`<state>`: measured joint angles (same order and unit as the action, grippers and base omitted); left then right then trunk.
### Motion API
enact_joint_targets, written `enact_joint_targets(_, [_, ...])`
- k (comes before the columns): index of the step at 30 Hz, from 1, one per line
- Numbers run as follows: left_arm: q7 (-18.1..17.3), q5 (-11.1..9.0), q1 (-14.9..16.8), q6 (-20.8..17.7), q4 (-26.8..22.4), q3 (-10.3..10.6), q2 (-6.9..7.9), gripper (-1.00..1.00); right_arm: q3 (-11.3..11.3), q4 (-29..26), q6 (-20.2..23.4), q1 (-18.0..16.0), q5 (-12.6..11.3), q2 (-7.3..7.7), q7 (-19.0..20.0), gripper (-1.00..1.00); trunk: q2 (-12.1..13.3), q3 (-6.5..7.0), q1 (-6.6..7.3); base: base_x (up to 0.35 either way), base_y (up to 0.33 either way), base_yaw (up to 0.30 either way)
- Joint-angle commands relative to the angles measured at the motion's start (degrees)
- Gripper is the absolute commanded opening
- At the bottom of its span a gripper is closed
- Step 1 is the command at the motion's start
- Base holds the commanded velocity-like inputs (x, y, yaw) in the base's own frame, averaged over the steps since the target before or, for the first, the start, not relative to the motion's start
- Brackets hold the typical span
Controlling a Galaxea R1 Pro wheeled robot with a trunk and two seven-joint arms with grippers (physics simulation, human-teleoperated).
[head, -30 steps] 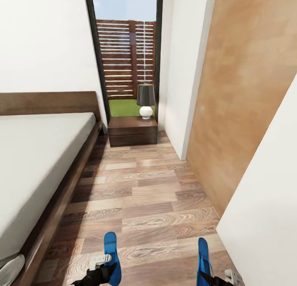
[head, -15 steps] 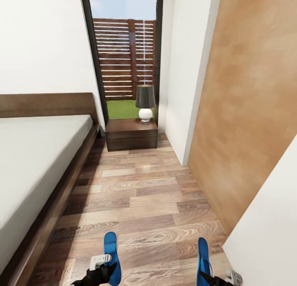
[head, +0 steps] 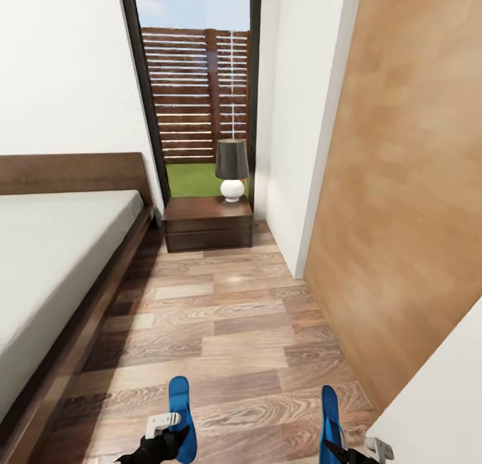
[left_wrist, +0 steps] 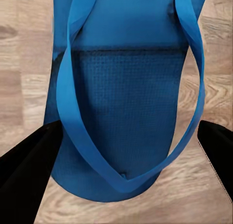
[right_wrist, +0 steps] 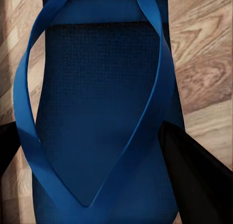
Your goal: In the bedroom, move the book from the bed onto either nightstand, and place the two sandals side by side next to the bed.
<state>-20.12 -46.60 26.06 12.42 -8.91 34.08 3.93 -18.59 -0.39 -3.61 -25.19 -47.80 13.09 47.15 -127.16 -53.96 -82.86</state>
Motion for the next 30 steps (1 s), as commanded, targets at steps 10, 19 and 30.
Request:
enact_joint_targets(10, [-0.1,-0.5,0.0,0.2,0.0,0.5,0.02,-1.00,-0.4,0.0,-0.3,0.0,-0.3,0.00,0.1,-1.00,0.0,-0.05,-0.02,0.310,-0.059,0.000])
enact_joint_targets(19, [-0.1,-0.5,0.0,0.2,0.0,0.5,0.02,-1.00,-0.4,0.0,-0.3,0.0,-0.3,0.00,0.0,-1.00,0.0,-0.05,-0.02,0.317,-0.004,0.000])
enact_joint_targets(30, [-0.1,-0.5,0.0,0.2,0.0,0.4,0.02,-1.00,-0.4,0.0,-0.3,0.0,-0.3,0.00,0.1,-1.00,0.0,-0.05,-0.02,0.327,0.000,0.001])
